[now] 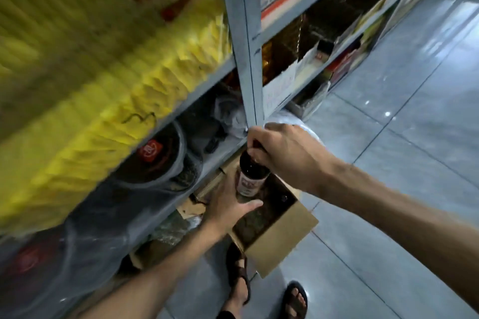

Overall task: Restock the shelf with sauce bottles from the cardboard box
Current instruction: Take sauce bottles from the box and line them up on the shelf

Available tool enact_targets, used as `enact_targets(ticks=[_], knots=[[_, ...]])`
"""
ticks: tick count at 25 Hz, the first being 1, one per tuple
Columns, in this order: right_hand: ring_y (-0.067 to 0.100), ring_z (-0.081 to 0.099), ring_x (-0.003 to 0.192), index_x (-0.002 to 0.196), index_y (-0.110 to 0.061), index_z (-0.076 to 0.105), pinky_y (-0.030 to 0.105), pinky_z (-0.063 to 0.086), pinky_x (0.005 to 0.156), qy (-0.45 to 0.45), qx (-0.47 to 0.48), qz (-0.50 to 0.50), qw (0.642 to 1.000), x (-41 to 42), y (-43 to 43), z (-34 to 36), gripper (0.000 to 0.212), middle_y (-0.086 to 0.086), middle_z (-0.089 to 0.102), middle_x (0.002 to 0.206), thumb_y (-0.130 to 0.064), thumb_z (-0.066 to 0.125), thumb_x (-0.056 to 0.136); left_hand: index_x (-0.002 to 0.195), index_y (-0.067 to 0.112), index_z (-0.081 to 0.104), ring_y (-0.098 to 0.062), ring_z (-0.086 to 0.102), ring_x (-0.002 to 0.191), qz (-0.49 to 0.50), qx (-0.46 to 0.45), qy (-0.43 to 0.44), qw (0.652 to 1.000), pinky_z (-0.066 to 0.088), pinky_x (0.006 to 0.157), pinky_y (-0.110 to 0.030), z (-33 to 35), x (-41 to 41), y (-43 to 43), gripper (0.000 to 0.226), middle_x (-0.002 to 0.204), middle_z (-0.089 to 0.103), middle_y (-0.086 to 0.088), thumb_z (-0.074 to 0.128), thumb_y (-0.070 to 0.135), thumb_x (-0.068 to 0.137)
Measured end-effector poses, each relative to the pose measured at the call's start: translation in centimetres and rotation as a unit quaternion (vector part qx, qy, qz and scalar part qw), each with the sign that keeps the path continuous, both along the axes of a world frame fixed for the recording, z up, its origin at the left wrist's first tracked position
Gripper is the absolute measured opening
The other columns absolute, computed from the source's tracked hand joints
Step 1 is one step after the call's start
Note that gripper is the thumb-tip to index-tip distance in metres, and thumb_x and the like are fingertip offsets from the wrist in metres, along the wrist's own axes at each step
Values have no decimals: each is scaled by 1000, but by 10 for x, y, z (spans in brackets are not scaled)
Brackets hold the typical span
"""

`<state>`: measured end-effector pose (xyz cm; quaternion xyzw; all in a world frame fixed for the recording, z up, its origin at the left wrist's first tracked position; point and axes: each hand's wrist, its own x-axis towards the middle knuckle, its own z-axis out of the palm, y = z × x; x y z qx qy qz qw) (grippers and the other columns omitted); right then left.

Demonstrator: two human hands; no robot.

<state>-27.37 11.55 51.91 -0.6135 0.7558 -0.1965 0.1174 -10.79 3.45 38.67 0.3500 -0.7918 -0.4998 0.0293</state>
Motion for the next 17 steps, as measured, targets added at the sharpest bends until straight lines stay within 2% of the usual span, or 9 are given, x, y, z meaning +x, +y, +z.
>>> enact_targets(ticks=[2, 6, 9, 11, 13, 15, 17], knots=[[32, 62, 82, 102, -14, 57, 46, 50, 73, -2, -64, -2, 998, 12, 3, 92, 22, 7, 63, 91, -34, 49, 98, 128, 52, 40, 0, 56, 120, 44, -10, 50, 998, 48, 102, -38, 81, 5, 5, 76, 128, 59, 23, 84, 38, 67], [31, 63, 80, 101, -12, 60, 47, 49, 72, 11, -181, 24, 983, 37, 1, 249, 25, 7, 68, 86, -36, 53, 97, 113, 36, 54, 3, 66, 97, 107, -53, 175, 977, 53, 83, -23, 229, 22, 9, 61, 105, 70, 24, 90, 24, 65], [24, 64, 75, 97, -17, 63, 40, 49, 70, 15, -247, 33, 968, 63, -3, 352, 23, 0, 70, 79, -39, 59, 93, 109, 24, 58, -8, 71, 89, 84, -51, 228, 969, 55, 74, -24, 331, 56, 9, 60, 98, 74, 10, 88, 31, 58], [16, 61, 69, 94, -17, 64, 31, 45, 63, -1, -278, 63, 959, 86, -7, 413, 20, -5, 67, 76, -38, 62, 93, 110, 22, 59, -9, 72, 84, 65, -29, 257, 964, 54, 72, -21, 387, 86, 6, 57, 94, 75, 7, 87, 25, 60], [11, 57, 62, 91, -16, 63, 27, 42, 57, -30, -298, 94, 949, 114, -15, 459, 19, -5, 65, 73, -35, 64, 91, 113, 20, 59, -13, 72, 86, 56, -27, 279, 958, 55, 74, -24, 431, 116, 3, 56, 95, 75, 2, 88, 15, 65], [6, 52, 54, 89, -15, 64, 22, 38, 52, -42, -318, 117, 940, 147, -28, 495, 18, -5, 62, 67, -33, 64, 90, 117, 18, 58, -22, 72, 91, 76, -48, 309, 947, 56, 79, -31, 466, 147, -3, 61, 99, 74, -4, 85, 17, 63], [1, 50, 52, 89, -15, 64, 16, 34, 53, -43, -344, 135, 928, 186, -47, 525, 17, -8, 61, 66, -32, 63, 90, 115, 18, 59, -25, 71, 89, 114, -75, 343, 929, 56, 78, -36, 497, 183, -12, 59, 96, 73, -5, 83, 20, 62]])
